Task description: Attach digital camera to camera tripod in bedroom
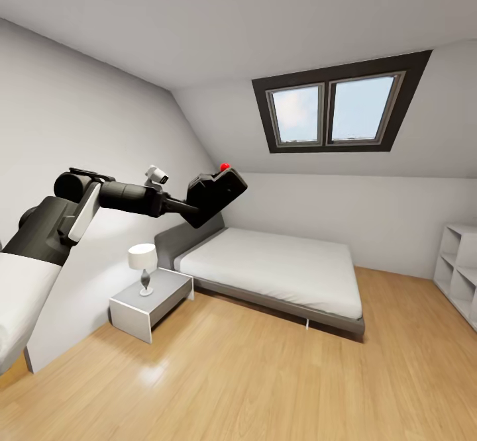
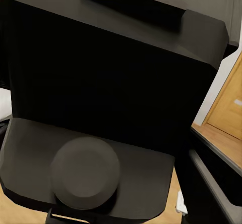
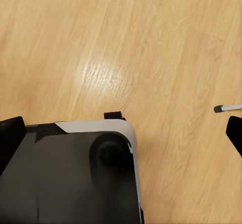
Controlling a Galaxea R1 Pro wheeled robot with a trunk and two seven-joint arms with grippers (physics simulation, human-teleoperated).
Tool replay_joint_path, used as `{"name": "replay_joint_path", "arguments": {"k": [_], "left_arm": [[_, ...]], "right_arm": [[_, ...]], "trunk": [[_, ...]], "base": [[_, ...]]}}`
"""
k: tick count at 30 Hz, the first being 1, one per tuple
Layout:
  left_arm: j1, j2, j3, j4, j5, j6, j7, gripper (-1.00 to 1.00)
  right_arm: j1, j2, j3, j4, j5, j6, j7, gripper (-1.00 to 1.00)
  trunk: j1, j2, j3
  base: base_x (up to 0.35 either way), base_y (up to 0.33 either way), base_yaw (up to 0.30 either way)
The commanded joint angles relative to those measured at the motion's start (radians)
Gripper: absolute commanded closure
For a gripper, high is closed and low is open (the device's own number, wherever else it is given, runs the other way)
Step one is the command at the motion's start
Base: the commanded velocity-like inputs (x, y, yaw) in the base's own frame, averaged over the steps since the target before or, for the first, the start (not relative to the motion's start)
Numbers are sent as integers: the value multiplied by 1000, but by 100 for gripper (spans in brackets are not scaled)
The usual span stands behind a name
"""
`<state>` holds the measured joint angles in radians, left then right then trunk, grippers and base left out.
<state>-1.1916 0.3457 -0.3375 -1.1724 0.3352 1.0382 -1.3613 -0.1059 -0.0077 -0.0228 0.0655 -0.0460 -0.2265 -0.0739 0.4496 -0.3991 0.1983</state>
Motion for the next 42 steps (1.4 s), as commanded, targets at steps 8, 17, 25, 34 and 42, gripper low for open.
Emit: {"name": "replay_joint_path", "arguments": {"k": [8,17,25,34,42], "left_arm": [[-1,1,-2,0,4,9,-2,100],[0,3,-2,0,4,9,-2,100],[0,3,-3,1,4,9,-2,100],[0,2,-3,1,4,9,-2,100],[0,2,-3,1,4,9,-2,100]], "right_arm": [[-2,0,-2,5,-5,-8,8,-100],[-2,0,-2,5,-5,-8,8,-100],[-2,0,-2,5,-6,-8,8,-100],[-2,0,-3,5,-6,-8,8,-100],[-2,0,-3,5,-6,-8,8,-100]], "trunk": [[0,-1,0],[0,-1,0],[0,-1,-5],[0,-1,-18],[0,-1,-31]], "base": [[0,0,0],[0,0,0],[0,0,0],[0,0,0],[0,0,0]]}}
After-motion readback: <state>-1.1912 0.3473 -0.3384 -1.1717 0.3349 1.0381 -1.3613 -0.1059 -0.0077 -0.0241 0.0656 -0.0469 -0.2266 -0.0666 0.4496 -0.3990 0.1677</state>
